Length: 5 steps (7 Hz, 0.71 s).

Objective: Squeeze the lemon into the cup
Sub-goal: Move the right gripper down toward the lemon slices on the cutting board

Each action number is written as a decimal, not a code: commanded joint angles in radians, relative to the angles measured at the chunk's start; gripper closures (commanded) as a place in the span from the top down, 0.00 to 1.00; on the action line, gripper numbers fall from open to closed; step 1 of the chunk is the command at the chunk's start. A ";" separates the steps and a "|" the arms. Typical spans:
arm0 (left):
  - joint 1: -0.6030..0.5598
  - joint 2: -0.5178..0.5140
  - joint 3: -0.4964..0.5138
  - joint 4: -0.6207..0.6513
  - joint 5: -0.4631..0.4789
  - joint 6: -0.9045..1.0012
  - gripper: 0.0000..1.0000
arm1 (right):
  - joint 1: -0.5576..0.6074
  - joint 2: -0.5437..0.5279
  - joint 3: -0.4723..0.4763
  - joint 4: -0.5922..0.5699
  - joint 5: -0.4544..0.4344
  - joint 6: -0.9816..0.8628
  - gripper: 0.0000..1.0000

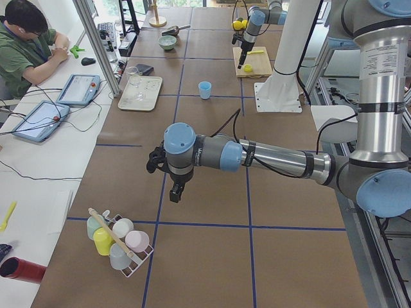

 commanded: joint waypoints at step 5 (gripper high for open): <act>0.000 0.000 0.003 0.001 0.000 0.000 1.00 | -0.102 -0.073 -0.063 0.096 -0.083 0.013 1.00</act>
